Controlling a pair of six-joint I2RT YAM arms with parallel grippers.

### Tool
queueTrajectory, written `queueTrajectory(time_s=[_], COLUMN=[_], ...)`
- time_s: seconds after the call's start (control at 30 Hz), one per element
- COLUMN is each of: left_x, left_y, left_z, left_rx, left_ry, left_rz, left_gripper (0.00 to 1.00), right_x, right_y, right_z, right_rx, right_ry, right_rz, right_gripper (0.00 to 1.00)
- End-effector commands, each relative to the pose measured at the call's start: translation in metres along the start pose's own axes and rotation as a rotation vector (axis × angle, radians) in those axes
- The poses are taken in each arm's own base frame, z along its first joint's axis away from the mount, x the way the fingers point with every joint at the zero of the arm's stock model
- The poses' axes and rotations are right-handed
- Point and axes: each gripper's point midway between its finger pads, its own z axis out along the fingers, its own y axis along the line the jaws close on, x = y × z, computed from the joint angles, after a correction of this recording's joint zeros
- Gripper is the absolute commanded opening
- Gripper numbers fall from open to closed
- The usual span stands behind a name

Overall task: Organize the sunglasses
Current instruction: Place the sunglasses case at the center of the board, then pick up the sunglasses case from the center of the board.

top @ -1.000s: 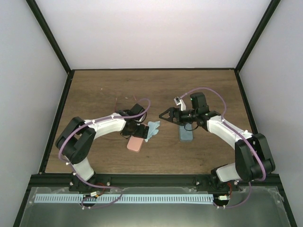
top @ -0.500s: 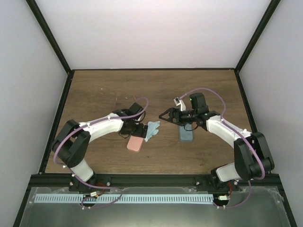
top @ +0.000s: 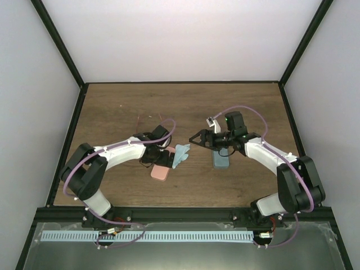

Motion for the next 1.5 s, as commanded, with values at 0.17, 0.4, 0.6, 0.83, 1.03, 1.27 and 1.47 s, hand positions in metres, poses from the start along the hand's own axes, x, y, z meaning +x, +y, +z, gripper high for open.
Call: queueTrajectory(time_s=[0.17,0.4,0.6,0.83,1.03,1.27,1.47], left_x=[0.002,0.007,-0.008,-0.035,-0.060,-0.070,-0.069], left_y=[-0.002,0.001,-0.007,-0.026,-0.030,-0.090,-0.119], left_z=[0.004,0.008,-0.013,-0.046,-0.085,-0.121,-0.146], left_rx=[0.004,-0.004,0.023,0.134,0.230,0.671,0.882], left_ry=[0.001,0.013,-0.050,-0.128,-0.216,-0.219,-0.203], left_rz=[0.032,0.020,-0.004,-0.051,-0.089,-0.121,-0.058], left_gripper=[0.92,0.76,0.74,0.71,0.71,0.68,0.68], right_x=[-0.001,0.003,0.005,0.002,-0.005,-0.016,-0.021], right_y=[-0.005,-0.007,-0.004,0.021,0.042,0.069,0.059], right_z=[-0.004,-0.005,-0.005,-0.008,-0.013,-0.037,-0.047], right_rx=[0.021,0.028,0.014,-0.110,-0.189,-0.329,-0.352], right_ry=[-0.017,-0.017,-0.011,-0.022,-0.030,-0.105,-0.112], right_rz=[-0.014,-0.013,-0.014,-0.039,-0.066,-0.113,-0.103], right_gripper=[0.98,0.98,0.98,0.99,1.00,1.00,1.00])
